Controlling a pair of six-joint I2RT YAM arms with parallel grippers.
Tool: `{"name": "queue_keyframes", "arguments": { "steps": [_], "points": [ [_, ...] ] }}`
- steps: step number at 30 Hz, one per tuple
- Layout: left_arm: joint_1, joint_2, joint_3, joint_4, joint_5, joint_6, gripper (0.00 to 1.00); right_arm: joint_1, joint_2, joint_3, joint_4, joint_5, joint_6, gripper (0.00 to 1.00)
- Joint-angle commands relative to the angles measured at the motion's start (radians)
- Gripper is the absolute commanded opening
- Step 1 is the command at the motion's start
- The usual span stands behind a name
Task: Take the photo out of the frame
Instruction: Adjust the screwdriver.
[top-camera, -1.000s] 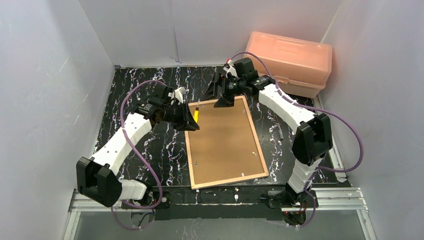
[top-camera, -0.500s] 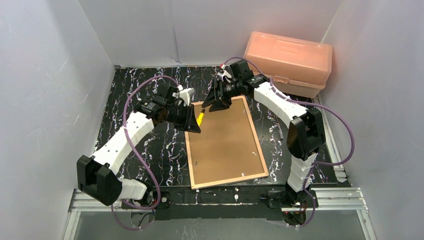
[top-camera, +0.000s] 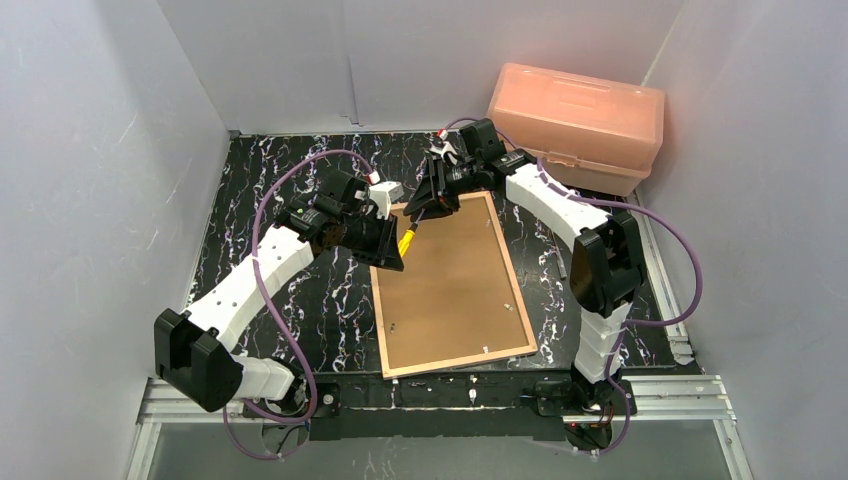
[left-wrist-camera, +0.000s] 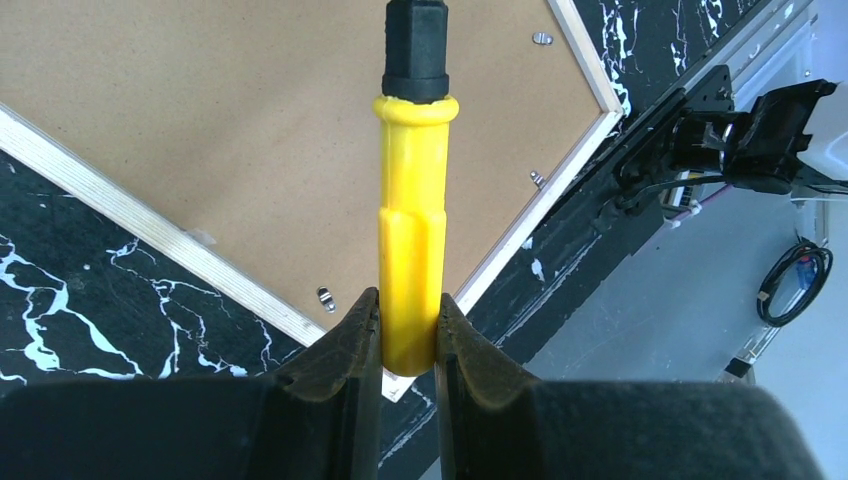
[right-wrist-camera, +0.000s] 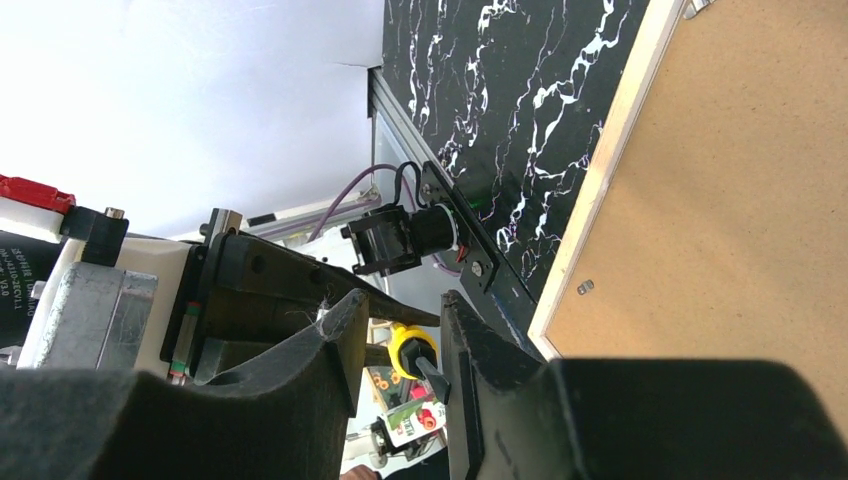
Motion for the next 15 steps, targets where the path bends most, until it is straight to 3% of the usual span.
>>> {"name": "queue_keyframes", "arguments": {
  "steps": [1, 10, 15],
  "points": [
    [-0.006, -0.027, 0.018, -0.019, -0.023, 0.042, 0.00, -0.009, -0.001, 0.001, 0.033, -0.064, 0.011, 0.40],
    [-0.009, -0.024, 0.018, -0.019, -0.031, 0.048, 0.00, -0.031, -0.008, -0.023, -0.026, -0.055, -0.040, 0.46],
    [-0.009, -0.020, 0.020, -0.019, -0.020, 0.047, 0.00, -0.041, -0.003, -0.018, -0.028, -0.057, -0.044, 0.35]
  ]
}}
